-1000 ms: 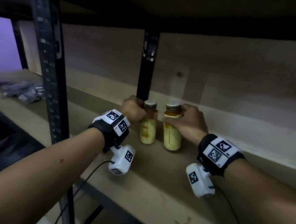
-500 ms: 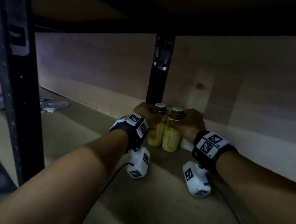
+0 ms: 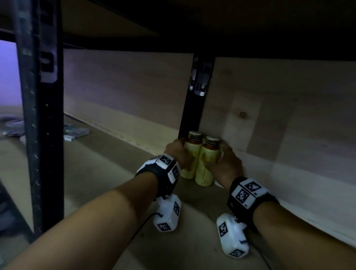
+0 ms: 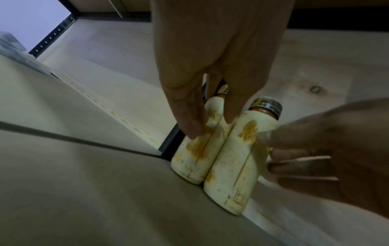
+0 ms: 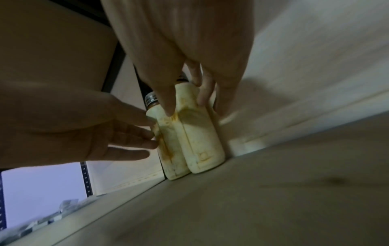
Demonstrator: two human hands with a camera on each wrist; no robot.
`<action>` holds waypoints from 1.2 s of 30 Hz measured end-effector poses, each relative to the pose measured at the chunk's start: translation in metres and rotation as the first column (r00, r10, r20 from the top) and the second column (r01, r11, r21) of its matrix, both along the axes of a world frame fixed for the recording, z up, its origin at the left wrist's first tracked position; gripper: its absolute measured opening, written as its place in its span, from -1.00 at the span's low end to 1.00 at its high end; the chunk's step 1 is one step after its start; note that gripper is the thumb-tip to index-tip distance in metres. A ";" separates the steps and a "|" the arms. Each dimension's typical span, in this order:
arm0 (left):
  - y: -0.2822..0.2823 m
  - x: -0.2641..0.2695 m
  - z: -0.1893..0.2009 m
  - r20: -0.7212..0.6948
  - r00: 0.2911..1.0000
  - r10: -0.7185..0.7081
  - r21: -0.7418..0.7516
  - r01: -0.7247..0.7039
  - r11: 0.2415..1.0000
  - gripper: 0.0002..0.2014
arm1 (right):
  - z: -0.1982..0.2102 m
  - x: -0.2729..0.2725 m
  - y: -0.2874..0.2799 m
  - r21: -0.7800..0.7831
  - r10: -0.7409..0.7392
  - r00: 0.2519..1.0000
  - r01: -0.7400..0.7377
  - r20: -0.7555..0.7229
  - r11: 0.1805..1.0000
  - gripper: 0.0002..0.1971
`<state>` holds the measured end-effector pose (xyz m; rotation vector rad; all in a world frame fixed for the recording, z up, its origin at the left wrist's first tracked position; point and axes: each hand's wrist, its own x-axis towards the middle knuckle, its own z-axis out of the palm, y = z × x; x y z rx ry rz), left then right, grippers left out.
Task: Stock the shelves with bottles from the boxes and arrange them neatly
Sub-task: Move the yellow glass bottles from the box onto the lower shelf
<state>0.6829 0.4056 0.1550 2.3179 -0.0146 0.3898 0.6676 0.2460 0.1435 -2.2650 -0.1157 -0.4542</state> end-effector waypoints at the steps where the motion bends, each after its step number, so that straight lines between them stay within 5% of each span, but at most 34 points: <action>1: 0.002 -0.005 0.002 -0.027 1.000 -0.010 0.009 0.010 1.000 -0.49 | 0.001 -0.005 -0.004 -0.039 -0.007 0.999 0.006 -0.032 0.999 -0.23; 8: 0.014 -0.062 0.033 -0.133 0.989 -0.066 0.032 0.071 0.997 -0.54 | 0.039 -0.080 -0.019 -0.287 0.056 0.994 -0.082 -0.096 0.954 -0.55; 12: 0.017 -0.111 0.061 -0.146 0.986 -0.076 0.127 0.095 0.987 -0.40 | 0.067 -0.138 -0.026 -0.328 0.102 0.993 -0.118 -0.065 0.937 -0.65; 19: 0.013 -0.215 0.102 -0.102 0.984 -0.145 0.294 0.169 0.941 -0.55 | 0.105 -0.236 -0.032 -0.433 0.111 0.985 -0.160 -0.136 0.887 -0.60; 29: 0.014 -0.355 0.101 -0.222 0.923 -0.315 0.426 0.382 0.820 -0.63 | 0.102 -0.358 -0.056 -0.622 0.120 0.965 -0.244 -0.235 0.744 -0.63; 36: -0.004 -0.425 0.050 -0.356 0.850 -0.388 0.371 0.510 0.776 -0.72 | 0.056 -0.434 -0.060 -0.599 0.112 0.929 -0.316 -0.352 0.736 -0.79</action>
